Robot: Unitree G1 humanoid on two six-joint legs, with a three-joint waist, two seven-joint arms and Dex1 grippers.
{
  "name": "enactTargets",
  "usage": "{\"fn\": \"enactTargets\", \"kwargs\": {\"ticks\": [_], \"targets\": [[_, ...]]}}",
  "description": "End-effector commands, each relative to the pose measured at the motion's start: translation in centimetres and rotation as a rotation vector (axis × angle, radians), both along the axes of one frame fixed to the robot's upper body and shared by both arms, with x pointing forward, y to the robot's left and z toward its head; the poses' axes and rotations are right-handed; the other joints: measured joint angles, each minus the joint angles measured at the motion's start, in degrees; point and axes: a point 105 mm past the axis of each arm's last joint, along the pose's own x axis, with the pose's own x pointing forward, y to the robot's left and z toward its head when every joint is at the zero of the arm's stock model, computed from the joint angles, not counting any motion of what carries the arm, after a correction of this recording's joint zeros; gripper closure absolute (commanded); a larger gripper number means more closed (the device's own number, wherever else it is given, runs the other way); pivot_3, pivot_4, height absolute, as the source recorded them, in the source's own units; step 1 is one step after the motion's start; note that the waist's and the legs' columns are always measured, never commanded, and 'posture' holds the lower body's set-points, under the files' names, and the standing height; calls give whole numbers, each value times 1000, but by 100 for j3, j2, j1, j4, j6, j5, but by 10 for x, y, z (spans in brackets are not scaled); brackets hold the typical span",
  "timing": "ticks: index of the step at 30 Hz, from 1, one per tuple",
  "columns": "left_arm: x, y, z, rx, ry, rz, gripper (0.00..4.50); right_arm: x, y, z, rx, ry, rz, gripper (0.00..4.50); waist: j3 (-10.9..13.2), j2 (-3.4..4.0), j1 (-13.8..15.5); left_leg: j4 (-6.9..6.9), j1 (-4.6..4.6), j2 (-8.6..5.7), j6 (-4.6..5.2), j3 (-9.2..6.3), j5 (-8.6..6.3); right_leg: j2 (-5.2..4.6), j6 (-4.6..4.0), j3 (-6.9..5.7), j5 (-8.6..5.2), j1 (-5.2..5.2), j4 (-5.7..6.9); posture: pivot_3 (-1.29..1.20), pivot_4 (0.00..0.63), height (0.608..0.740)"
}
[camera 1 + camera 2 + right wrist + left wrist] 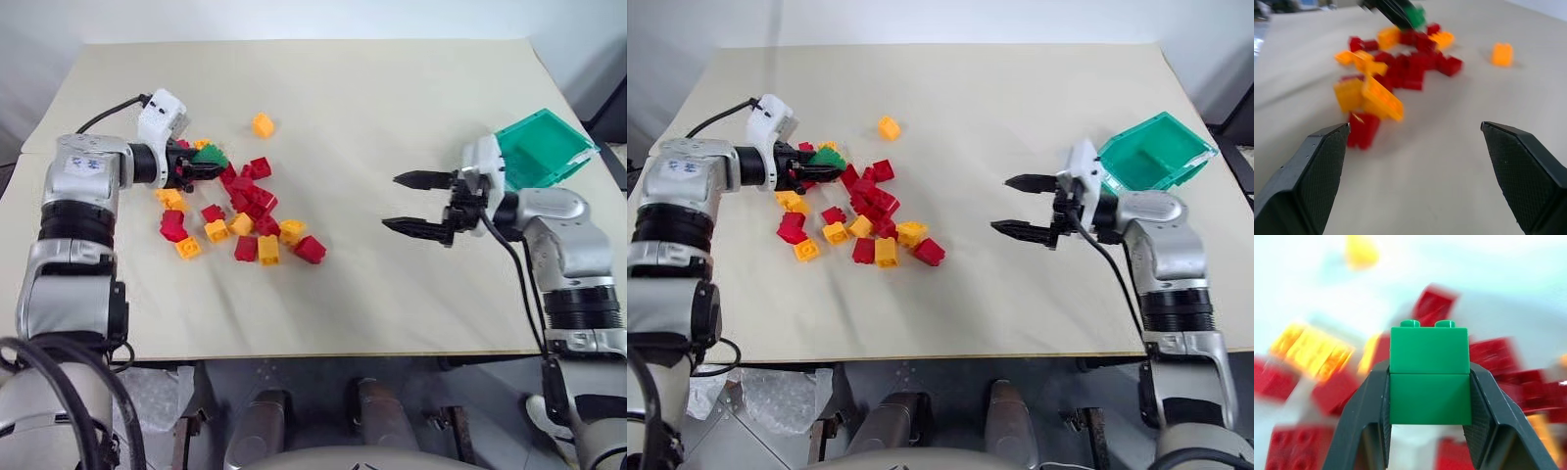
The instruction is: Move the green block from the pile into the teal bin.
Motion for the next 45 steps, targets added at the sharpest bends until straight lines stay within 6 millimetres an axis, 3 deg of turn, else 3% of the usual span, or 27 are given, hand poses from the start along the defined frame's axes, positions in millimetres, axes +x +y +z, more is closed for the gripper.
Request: {"fn": "enactTargets", "kwargs": {"ticks": [1,7,13,17,20,23,32,33,38,42,45], "targets": [[-24,-44,24,-16,-135,-247,3006,-2,-8,17,14,-62,-33,0,0,0,8,2,-1,0,0,-1,0,0,0,1,0,0,0,0,150,740],[-44,-116,-6,-47,-150,-500,3006,-2,-27,20,-3,-78,-117,0,0,0,55,13,-1,-6,5,3,2,-2,6,7,3,2,5,0,150,740],[-39,-168,-34,-53,-92,-587,3006,-7,-42,15,-27,-65,-168,0,1,-1,58,14,-3,-8,11,17,2,-1,9,7,5,3,3,0,150,740],[-33,-231,-39,-43,-52,-670,3006,-14,-47,12,-20,-62,-202,0,5,-8,126,22,-6,-12,18,25,3,-1,17,7,9,3,1,0,150,740],[-38,-246,-51,22,-36,-731,3006,-19,-48,12,-16,-69,-216,0,5,-8,159,28,-15,-22,36,33,-1,-10,32,12,18,4,-11,0,150,740],[-39,-248,-56,66,-22,-757,3006,-25,-50,12,-14,-75,-237,0,5,-9,101,23,-15,-21,42,42,-4,-8,37,19,21,3,-21,0,150,740],[-38,-243,-61,135,26,-780,152,-32,-54,11,-16,-74,-274,0,5,-9,161,54,-32,-24,51,35,-7,-8,45,21,25,2,-19,0,150,740],[-38,-242,-59,133,17,-780,27,-32,-55,11,-18,-74,-276,0,5,-9,161,60,-35,-24,53,33,-9,-7,46,20,26,2,-19,0,150,740],[-27,-214,-34,88,-53,-755,27,-34,-63,13,-59,-69,-286,0,5,-9,158,89,-53,-26,64,28,-16,-8,54,20,30,-2,-19,0,150,740],[-24,-169,4,-69,-173,-711,27,-44,-79,11,-122,-30,-310,0,5,-8,144,90,-56,-24,64,28,-16,-8,54,23,31,-12,-10,0,150,740],[-34,-130,15,-145,-204,-687,27,-54,-94,9,-180,4,-342,0,4,-6,142,88,-57,-24,64,23,-17,-10,53,33,31,-18,-8,0,150,740]]}}
